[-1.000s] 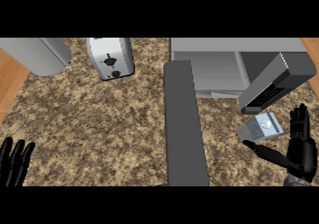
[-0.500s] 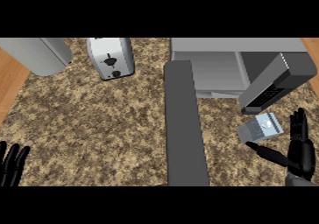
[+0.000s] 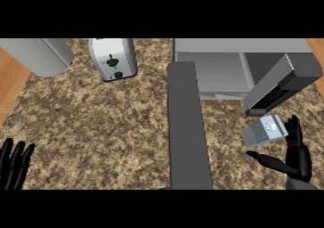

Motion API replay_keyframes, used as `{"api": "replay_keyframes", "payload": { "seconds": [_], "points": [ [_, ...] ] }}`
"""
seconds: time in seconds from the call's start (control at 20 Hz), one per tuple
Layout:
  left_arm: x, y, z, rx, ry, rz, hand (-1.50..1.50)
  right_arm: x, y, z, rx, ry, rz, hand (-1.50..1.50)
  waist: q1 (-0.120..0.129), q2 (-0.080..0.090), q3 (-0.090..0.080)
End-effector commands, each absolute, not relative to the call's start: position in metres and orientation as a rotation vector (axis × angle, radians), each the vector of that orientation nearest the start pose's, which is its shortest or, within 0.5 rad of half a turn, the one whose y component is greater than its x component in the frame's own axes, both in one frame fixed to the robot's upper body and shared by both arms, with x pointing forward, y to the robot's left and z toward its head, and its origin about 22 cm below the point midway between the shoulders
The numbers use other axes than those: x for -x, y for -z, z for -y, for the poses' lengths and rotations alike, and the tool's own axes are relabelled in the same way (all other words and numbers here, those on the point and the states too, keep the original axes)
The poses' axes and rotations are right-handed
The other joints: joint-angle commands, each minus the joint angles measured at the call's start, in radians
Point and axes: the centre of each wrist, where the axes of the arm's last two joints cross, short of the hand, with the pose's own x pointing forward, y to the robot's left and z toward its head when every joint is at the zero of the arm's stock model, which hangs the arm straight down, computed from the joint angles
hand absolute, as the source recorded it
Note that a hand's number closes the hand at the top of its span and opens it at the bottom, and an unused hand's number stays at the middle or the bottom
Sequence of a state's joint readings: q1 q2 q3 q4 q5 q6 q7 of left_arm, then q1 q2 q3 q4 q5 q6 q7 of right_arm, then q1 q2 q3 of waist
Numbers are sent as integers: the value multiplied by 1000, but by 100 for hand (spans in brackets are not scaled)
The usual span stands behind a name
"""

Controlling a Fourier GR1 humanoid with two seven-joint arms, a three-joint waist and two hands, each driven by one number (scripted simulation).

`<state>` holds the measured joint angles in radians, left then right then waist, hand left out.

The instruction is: Pick up the milk, place it into the microwave and close the microwave

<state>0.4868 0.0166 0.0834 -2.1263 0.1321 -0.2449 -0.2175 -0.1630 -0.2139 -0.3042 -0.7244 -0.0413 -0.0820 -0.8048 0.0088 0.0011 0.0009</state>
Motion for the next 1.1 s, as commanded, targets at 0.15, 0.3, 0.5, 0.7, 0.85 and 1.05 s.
{"api": "replay_keyframes", "payload": {
  "seconds": [0.15, 0.3, 0.5, 0.7, 0.85, 1.05],
  "points": [
    [-113, -39, -279, -1, -15, 1919, -150, -238, 135, 348, 336, 136, 1667, -150, 2, 0, 0],
    [-106, -72, -285, 7, -32, 1916, -150, -231, 151, 335, 397, 164, 1704, -150, 7, 1, 1],
    [-116, -47, -283, 23, -21, 1902, -150, -234, 147, 351, 377, 183, 1751, -150, 4, 2, 1],
    [-122, -50, -278, 16, -18, 1900, -150, -239, 144, 350, 298, 268, 1797, -150, 2, 2, 1],
    [-122, -57, -284, -3, -31, 1925, -150, -243, 147, 337, 194, 279, 1801, 150, 0, 1, 0],
    [-108, -52, -283, 6, -22, 1911, -150, -258, 135, 340, 170, 338, 1844, 150, 1, -1, 0]
  ]
}}
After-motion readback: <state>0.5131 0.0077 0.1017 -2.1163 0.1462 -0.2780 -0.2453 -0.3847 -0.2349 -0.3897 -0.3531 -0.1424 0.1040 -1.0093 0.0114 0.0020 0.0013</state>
